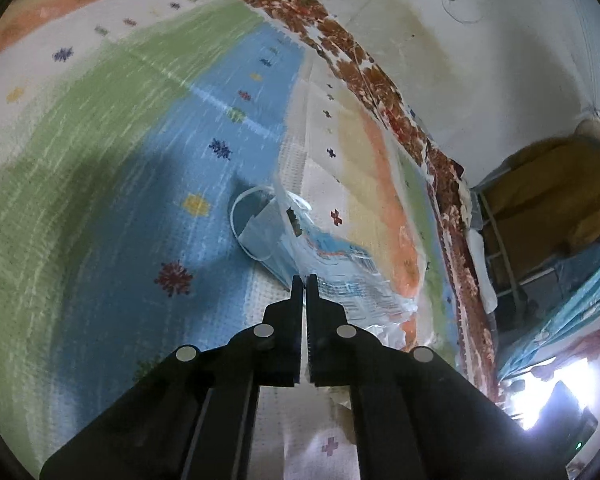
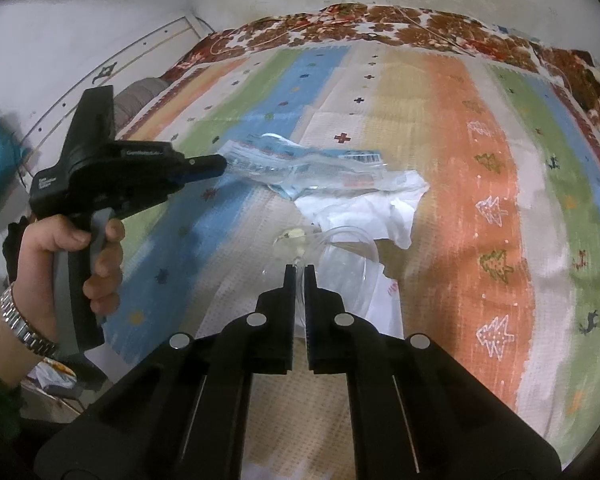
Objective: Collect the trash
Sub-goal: 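Grasp the blue printed plastic bag with the left tool while the right grasps the clear bag, then lift the blue printed bag and clear bag and carry them toward the bin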
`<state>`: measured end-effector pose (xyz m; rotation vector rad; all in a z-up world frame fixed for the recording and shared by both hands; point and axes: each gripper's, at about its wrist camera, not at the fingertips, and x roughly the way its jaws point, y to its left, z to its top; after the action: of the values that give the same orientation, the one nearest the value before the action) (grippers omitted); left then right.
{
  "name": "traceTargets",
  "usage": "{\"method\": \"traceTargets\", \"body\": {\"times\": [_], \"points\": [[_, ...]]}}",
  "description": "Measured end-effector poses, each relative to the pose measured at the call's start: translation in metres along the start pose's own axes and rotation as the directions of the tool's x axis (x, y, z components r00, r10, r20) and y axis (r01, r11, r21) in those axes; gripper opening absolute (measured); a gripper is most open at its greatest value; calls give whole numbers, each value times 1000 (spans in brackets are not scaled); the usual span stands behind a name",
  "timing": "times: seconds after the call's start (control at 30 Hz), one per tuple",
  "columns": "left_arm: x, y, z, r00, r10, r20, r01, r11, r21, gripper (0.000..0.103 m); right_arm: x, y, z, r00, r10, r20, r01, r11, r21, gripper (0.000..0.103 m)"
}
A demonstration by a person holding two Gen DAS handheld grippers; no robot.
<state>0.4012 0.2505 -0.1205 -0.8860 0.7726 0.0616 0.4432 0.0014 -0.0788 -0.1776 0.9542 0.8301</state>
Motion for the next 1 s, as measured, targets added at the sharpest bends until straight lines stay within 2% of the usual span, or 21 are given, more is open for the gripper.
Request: {"method": "traceTargets", "body": {"times": [0.2,0.3,0.43,0.63,0.7,0.83,1.0], "points": [[-25,-14,2,998,53,26,-55,997,62,0,-20,-7,1,999,-26,22,25,1000,17,3],[-47,-20,1,993,108,54,-114,987,110,0,-32,-10,-1,999,-39,25,38,999,21,3],[-72,-16,-6,989,134,56,-138,987,77,0,-42,-9,-5,999,-45,8,44,998,44,3],[-100,-23,-20,980,187,70,-194,974,114,0,-60,9,-6,1000,-30,8,30,999,27,3],[-109,-30,-26,972,228,62,-235,963,131,0,-66,12,-8,999,-41,1,41,999,13,3],[-124,-47,-38,965,256,50,-261,947,189,0,-75,9,-12,998,-54,-10,55,998,30,3],[-142,-59,-50,968,245,57,-252,945,210,0,-89,16,-19,999,-35,-2,35,998,45,3]]}}
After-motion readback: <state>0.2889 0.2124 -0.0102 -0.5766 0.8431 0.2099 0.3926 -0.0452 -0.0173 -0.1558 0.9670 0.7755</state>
